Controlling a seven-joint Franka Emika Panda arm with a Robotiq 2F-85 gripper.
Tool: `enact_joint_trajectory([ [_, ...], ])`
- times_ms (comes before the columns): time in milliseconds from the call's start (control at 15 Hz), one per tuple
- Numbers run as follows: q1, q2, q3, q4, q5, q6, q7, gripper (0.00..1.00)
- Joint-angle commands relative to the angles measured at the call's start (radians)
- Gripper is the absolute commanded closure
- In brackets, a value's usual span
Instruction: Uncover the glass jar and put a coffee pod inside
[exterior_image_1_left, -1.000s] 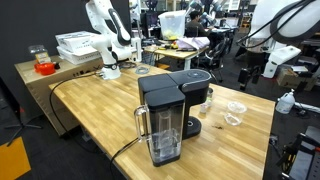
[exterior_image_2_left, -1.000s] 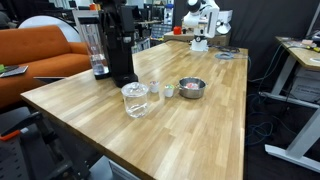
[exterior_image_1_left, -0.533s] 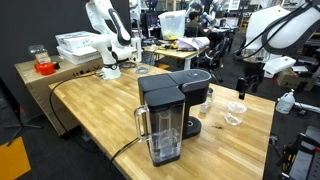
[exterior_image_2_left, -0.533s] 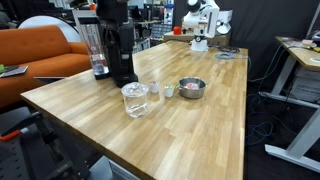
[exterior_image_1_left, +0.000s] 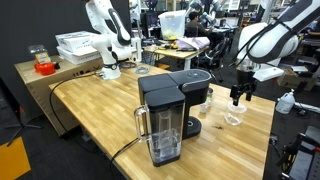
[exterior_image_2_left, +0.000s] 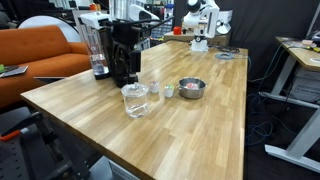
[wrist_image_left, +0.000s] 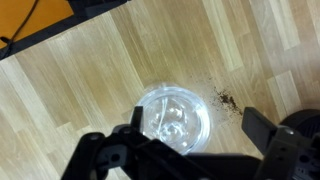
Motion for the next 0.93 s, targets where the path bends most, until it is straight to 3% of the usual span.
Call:
enact_joint_trajectory([
  [0,0.000,0.000,0.000,0.002,0.000,-0.002,0.000,0.00],
  [867,0.005,0.052,-0.015,0.044,-0.077,-0.003,0.074,0.00],
])
